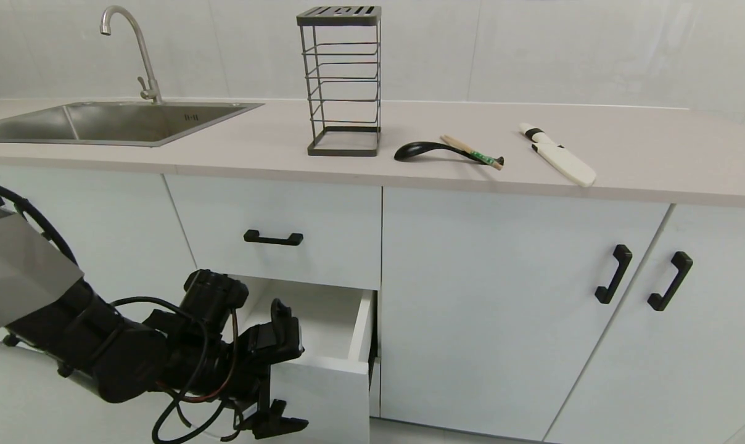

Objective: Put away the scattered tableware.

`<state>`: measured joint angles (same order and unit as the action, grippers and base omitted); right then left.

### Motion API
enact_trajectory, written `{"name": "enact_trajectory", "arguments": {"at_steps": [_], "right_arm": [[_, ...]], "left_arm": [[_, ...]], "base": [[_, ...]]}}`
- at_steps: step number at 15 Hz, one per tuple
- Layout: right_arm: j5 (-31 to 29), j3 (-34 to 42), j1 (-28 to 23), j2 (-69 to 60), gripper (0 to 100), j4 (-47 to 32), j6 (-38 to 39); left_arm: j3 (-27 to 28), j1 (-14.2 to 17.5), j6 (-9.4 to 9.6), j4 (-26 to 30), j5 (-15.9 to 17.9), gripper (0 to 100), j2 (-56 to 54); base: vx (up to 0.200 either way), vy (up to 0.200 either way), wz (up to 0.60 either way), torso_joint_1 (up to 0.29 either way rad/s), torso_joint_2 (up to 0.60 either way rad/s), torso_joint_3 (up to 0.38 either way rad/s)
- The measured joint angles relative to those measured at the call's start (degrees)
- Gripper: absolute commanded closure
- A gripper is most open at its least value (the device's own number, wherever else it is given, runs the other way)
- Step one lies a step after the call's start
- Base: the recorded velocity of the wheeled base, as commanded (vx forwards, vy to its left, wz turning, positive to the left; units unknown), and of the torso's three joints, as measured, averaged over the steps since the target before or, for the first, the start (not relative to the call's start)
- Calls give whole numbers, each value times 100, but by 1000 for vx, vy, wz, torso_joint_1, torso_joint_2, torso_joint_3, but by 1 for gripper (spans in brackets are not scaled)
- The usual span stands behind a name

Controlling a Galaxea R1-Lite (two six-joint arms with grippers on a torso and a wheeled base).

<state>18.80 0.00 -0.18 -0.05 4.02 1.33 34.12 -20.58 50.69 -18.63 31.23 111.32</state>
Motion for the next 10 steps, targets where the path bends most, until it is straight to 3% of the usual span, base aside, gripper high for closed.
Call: {"name": "enact_trajectory", "arguments": {"at_steps": [3, 7, 9, 10], "right_arm": [[-2, 0, -2, 0, 100, 0, 0], [0, 0, 2, 0, 100, 0, 0], [-2, 0, 0, 0, 100, 2, 0], [-6, 0, 0, 0, 100, 0, -7]], "left_arm": [[-295, -41, -61, 16, 7, 0, -239], [-544, -59, -277, -211, -6, 0, -590], [-571, -224, -350, -219, -23, 0, -923], [-588, -422, -499, -239, -44, 0, -1154]], "base": [[0, 0, 0, 0, 0, 0], [0, 0, 0, 0, 0, 0], [0, 0, 0, 0, 0, 0], [0, 0, 0, 0, 0, 0]]}}
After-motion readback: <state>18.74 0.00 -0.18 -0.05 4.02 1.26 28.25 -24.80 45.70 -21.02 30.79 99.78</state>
